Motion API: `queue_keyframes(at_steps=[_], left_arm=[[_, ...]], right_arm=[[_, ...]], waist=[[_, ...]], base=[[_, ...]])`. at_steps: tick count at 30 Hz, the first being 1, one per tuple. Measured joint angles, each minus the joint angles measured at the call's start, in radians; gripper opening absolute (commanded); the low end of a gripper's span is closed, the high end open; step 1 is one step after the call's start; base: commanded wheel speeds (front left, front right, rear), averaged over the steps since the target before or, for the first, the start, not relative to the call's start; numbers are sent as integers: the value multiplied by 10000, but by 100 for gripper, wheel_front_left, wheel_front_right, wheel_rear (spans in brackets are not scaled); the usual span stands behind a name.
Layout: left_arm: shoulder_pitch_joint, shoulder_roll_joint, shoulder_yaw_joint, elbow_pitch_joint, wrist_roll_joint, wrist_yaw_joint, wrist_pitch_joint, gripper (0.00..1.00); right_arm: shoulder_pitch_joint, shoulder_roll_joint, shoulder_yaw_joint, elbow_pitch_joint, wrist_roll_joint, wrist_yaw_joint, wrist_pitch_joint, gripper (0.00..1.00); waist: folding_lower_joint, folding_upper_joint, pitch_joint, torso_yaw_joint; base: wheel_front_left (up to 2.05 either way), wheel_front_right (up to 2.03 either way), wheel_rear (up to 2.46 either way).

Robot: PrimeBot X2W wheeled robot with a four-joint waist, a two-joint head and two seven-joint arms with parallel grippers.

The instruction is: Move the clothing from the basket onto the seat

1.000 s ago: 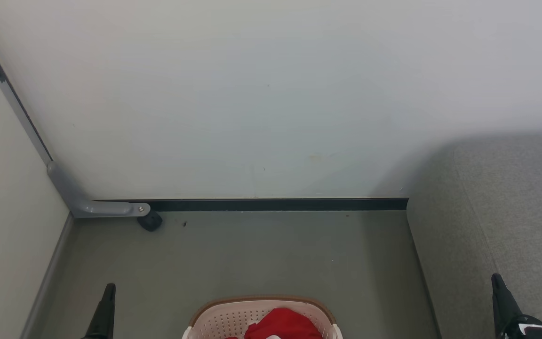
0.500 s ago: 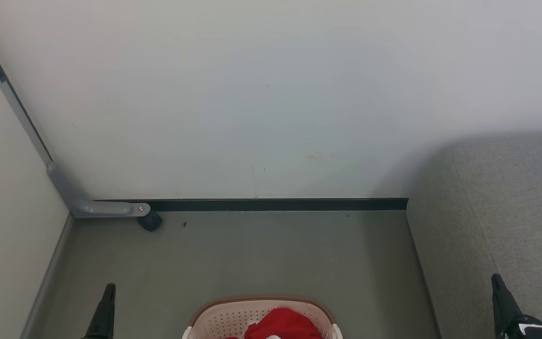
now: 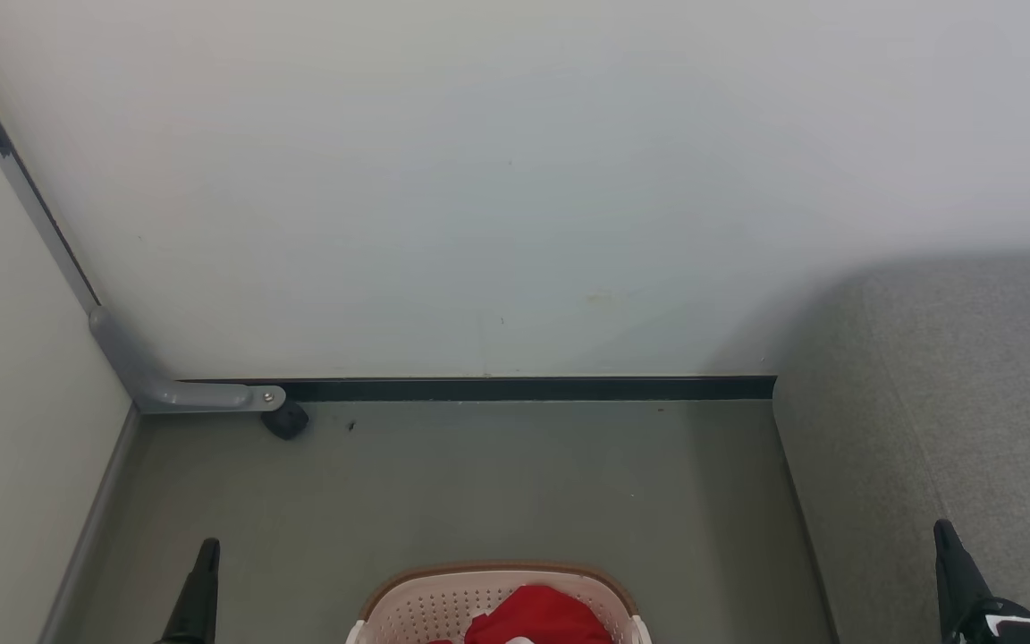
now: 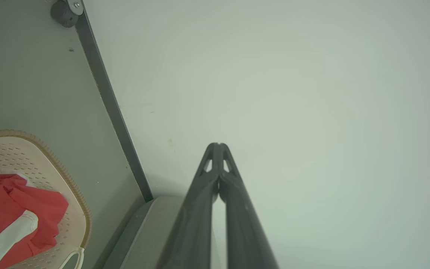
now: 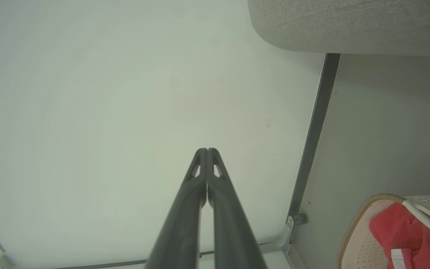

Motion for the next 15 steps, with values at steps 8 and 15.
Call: queue_keyframes(at_steps=[8,15], left_arm=[[0,0,0,0,0,0,0,0],[0,0,0,-2,-2,0,0,0]], right_arm=[[0,0,0,-2,0,0,0,0],[0,0,0,-2,0,0,0,0]], waist=[[0,0,0,0],[0,0,0,0]], base=[[0,0,0],[0,0,0]])
